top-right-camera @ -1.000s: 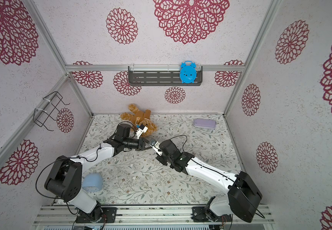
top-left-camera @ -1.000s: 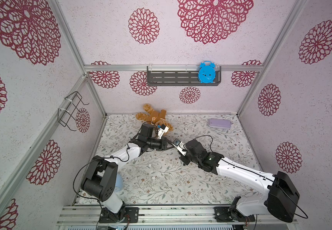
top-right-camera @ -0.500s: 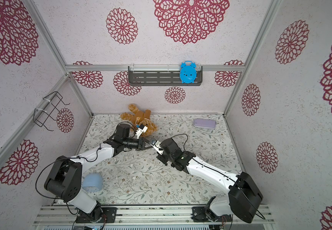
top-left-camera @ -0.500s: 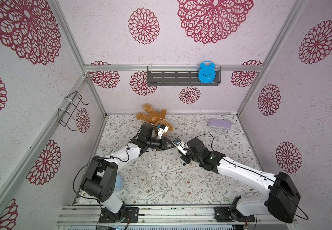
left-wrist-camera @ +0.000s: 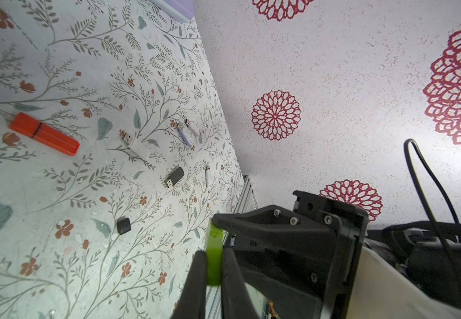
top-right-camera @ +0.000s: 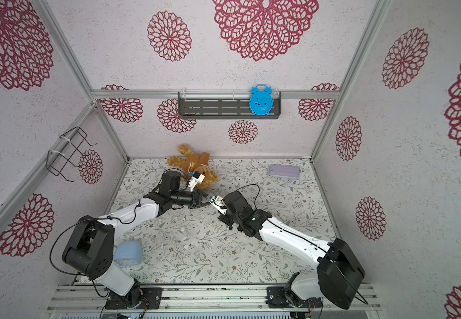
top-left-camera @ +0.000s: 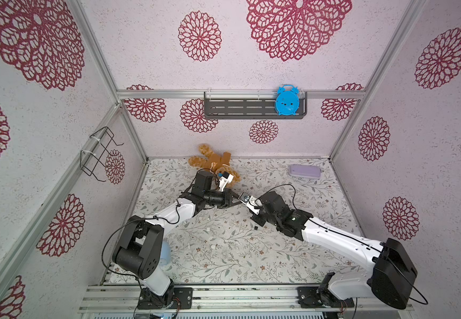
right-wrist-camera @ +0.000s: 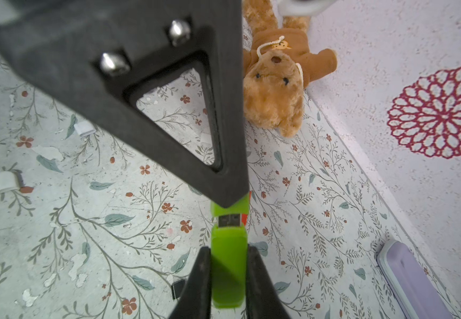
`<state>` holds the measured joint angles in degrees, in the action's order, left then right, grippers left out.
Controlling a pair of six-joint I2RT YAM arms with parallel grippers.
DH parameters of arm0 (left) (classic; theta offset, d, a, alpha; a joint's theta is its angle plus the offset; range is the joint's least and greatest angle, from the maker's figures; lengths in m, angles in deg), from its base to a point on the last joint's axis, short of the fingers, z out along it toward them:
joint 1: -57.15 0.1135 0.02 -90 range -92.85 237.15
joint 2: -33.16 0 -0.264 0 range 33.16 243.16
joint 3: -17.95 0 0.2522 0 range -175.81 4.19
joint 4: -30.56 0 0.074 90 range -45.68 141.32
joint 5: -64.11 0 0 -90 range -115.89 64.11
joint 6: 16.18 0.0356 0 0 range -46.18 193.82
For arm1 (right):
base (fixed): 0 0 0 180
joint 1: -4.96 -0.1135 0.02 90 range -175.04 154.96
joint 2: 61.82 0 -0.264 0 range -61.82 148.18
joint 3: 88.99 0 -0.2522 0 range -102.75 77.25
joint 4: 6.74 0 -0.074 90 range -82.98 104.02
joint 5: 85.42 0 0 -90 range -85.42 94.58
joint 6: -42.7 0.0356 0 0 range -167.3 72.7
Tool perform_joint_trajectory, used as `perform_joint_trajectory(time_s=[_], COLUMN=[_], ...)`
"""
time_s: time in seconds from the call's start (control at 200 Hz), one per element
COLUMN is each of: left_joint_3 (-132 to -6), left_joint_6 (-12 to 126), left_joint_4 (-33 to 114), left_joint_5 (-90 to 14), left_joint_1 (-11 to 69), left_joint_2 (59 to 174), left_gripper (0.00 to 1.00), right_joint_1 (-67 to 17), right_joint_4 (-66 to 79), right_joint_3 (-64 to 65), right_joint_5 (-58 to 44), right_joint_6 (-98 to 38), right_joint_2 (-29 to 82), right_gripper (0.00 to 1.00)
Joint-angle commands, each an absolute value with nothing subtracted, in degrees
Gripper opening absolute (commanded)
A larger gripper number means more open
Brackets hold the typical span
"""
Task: Close the usb drive cover
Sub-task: Close the cover of the USB drive.
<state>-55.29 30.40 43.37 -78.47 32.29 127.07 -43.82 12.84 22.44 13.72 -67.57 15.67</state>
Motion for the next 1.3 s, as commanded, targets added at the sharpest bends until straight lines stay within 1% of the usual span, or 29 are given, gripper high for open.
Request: perform_joint_trajectory(time_s=[0.0, 0.09, 0.22, 0.33, 0.6, 0.68, 0.78, 0.865, 0.926, 1.081, 1.196, 1.296], left_joint_3=[-55.2, -55.4, -55.1, -55.1, -56.6, -57.7, -57.8, -57.5, -57.4, -56.4, -56.0, -56.5], left_joint_6=[31.8, 32.5, 33.8, 35.0, 37.7, 38.1, 36.5, 36.0, 35.5, 36.3, 37.5, 40.0], left_joint_4=[47.2, 47.7, 46.7, 47.0, 52.6, 54.7, 53.3, 51.7, 50.8, 49.0, 49.6, 53.3], left_joint_5=[-75.7, -74.0, -73.7, -72.9, -74.6, -75.6, -77.7, -77.1, -76.8, -75.1, -76.6, -78.0], left_joint_1=[28.9, 28.9, 28.7, 28.8, 28.4, 28.4, 28.4, 28.5, 28.5, 28.3, 28.3, 28.3], left_joint_2=[126.7, 126.0, 125.4, 124.5, 126.2, 127.0, 127.6, 126.9, 126.6, 126.1, 126.4, 126.5], left_gripper=[0.06, 0.06, 0.06, 0.06, 0.06, 0.08, 0.07, 0.07, 0.07, 0.06, 0.06, 0.06], right_joint_1=[-45.4, -45.4, -45.4, -45.4, -45.4, -45.4, -45.5, -45.6, -45.7, -45.5, -44.9, -45.0], right_joint_4=[-4.2, -1.1, 4.7, 6.0, -1.4, -2.1, -0.7, 1.0, 1.4, -2.6, -4.6, -4.2], right_joint_3=[16.6, 15.1, 12.1, 11.8, 15.3, 15.8, 15.3, 14.7, 14.5, 14.5, 14.5, 14.6], right_joint_5=[5.9, 6.6, 4.5, 7.0, 3.4, 3.5, 2.3, 1.0, 0.9, 6.3, 3.0, 2.0], right_joint_6=[-65.2, -63.8, -62.2, -61.0, -61.9, -64.1, -67.5, -68.6, -68.2, -60.7, -58.5, -61.7], right_joint_2=[14.1, 15.1, 17.0, 17.7, 15.1, 15.2, 15.7, 16.3, 16.6, 16.7, 15.6, 15.2], right_gripper=[0.15, 0.15, 0.14, 0.15, 0.14, 0.14, 0.14, 0.14, 0.14, 0.13, 0.14, 0.14])
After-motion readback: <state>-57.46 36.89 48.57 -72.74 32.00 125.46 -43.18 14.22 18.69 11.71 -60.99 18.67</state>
